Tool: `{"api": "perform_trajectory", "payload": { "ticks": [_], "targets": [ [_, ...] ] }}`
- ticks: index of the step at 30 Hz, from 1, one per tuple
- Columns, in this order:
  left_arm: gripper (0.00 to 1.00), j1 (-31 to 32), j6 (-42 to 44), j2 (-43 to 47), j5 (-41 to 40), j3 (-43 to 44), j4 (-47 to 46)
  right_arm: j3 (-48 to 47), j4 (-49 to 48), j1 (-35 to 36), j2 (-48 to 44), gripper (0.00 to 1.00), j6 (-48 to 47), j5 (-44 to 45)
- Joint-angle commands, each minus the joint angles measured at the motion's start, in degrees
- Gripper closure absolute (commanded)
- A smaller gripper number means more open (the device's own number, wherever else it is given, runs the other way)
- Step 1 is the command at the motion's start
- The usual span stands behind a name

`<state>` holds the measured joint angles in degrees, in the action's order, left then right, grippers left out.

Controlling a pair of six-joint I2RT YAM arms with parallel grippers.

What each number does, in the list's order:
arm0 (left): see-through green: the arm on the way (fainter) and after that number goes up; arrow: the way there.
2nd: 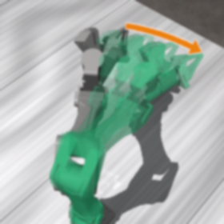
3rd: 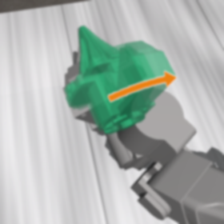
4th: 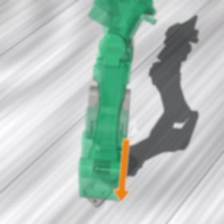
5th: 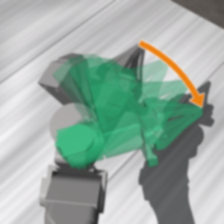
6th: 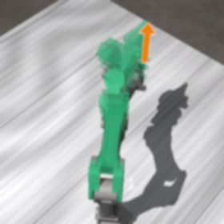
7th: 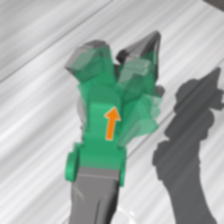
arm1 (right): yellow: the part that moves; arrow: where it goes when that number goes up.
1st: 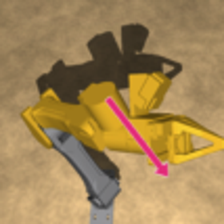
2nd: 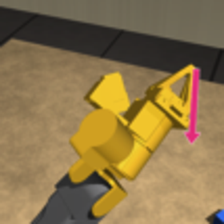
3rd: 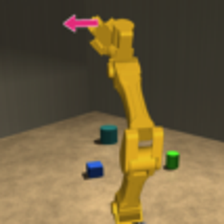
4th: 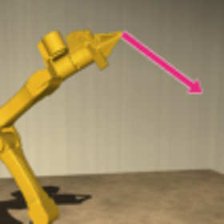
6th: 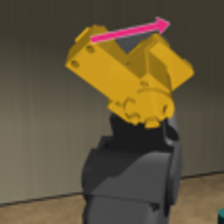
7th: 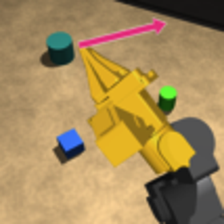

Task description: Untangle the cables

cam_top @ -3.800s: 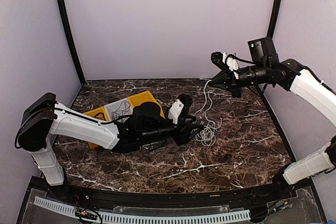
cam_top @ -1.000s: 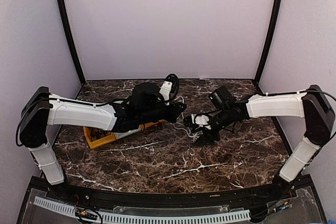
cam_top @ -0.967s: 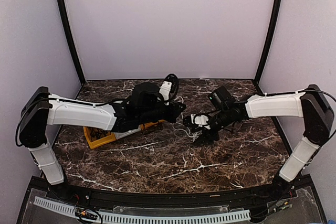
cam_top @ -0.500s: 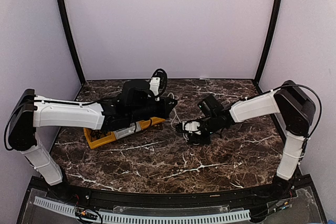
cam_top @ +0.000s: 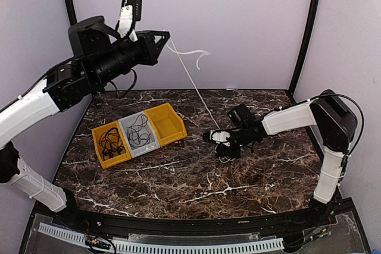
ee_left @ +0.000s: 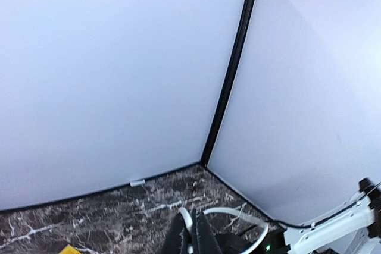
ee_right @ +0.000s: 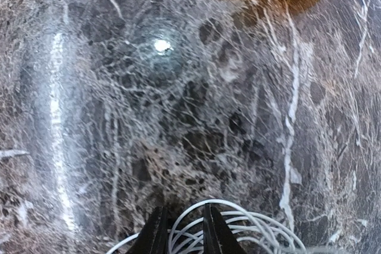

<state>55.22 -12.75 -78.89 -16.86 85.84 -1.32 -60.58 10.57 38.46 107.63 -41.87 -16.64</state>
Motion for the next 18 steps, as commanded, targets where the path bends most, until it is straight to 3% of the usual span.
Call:
{"api": "perform_trajectory", "payload": {
  "ticks": [1,11,14,18],
  "targets": [
    [1.0,-0.3,8.0,3.7,-5.5,7.2,6.2,-0.4,4.7,-2.8,0.8,0.77,2.1,1.3],
    [1.0,-0.5,12.1,0.1,-8.7,13.6,12.5,-0.1,6.3,-4.2,-3.1,0.72,2.6,3.0],
    [1.0,-0.6,15.5,-2.2,-10.2,21.2,14.7,0.5,6.3,-5.2,-2.6,0.64,2.4,3.0],
    [1.0,-1.8,23.3,-8.8,-11.8,35.8,18.1,0.4,7.0,-6.3,-1.1,0.62,2.3,3.4]
  ]
}}
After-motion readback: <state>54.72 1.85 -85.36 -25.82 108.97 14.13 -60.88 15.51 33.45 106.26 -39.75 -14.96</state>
